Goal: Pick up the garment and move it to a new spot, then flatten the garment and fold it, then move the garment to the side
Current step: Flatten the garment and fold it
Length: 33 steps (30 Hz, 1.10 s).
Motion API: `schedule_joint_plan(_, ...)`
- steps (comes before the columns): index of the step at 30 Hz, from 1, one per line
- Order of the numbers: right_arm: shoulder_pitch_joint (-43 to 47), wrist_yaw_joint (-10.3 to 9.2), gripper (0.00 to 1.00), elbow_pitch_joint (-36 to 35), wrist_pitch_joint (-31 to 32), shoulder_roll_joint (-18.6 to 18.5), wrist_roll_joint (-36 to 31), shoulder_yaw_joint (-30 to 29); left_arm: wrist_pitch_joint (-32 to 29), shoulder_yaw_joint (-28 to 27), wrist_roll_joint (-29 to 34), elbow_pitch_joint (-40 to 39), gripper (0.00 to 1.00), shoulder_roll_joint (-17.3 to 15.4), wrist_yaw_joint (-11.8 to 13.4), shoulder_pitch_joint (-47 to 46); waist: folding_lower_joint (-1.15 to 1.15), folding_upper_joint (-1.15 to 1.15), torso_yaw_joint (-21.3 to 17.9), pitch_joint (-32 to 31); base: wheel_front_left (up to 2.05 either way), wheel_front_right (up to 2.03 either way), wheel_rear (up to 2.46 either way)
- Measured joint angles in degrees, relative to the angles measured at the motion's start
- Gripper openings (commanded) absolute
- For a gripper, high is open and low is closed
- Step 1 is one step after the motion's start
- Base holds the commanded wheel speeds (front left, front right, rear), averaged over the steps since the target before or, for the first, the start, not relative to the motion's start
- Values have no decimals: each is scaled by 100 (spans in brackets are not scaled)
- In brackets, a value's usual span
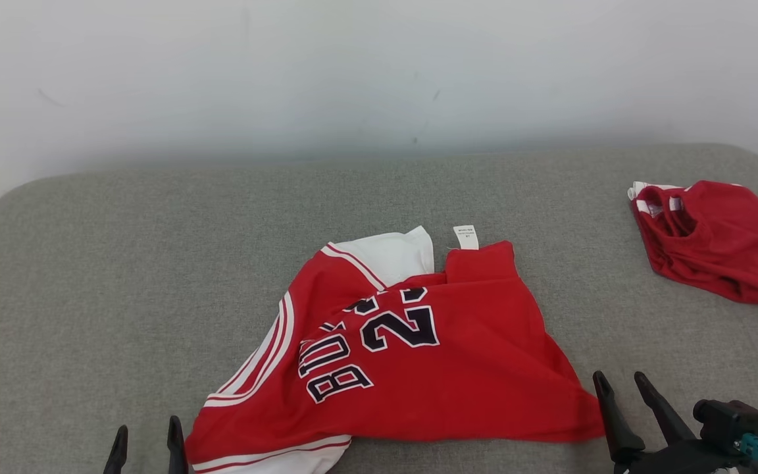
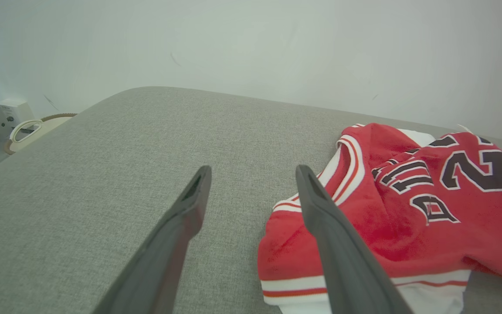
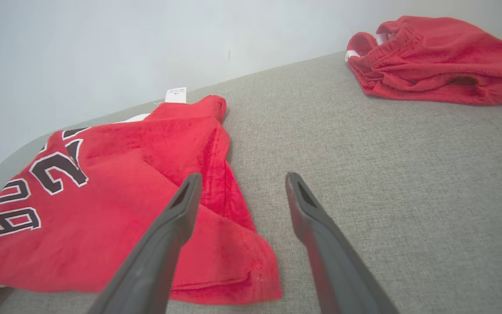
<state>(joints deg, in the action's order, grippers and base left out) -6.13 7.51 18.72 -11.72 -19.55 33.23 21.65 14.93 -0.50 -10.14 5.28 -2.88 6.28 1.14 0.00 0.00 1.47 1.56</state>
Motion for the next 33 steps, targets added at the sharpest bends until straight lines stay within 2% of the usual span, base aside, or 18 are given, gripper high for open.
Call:
schedule_joint_plan(5, 175, 0, 100, -346, -98, 245, -166, -244, 0, -36, 1, 14, 100, 0, -13, 30, 0, 0, 42, -87, 0, 0, 0)
schedule_joint_plan(11, 286, 0, 100, -454, -63, 328, -330, -364, 0, -40, 22, -9, 100, 0, -23, 80, 0, 0, 52, -150, 0, 0, 0)
schedule_joint_plan(16, 311, 0, 100, -546, -35, 439, -494, -444, 0, -30, 183, -25, 100, -7, -136, 14, 0, 0, 11, -155, 0, 0, 0)
schedule_joint_plan(24, 254, 0, 100, -597, 14, 556, -655, -385, -19, 129, 160, 391, 100, -265, -726, -526, 0, 0, -146, -93, 0, 0, 0)
schedule_joint_plan(28, 152, 0, 100, -580, 13, 584, -717, -342, -315, 225, -15, 782, 100, -465, -1034, -887, 0, 0, -268, -46, 0, 0, 0)
schedule_joint_plan(33, -77, 0, 100, -550, 0, 639, -778, -201, -670, 364, -185, 1134, 100, -806, -1238, -1339, 0, 0, -458, 76, 0, 0, 0)
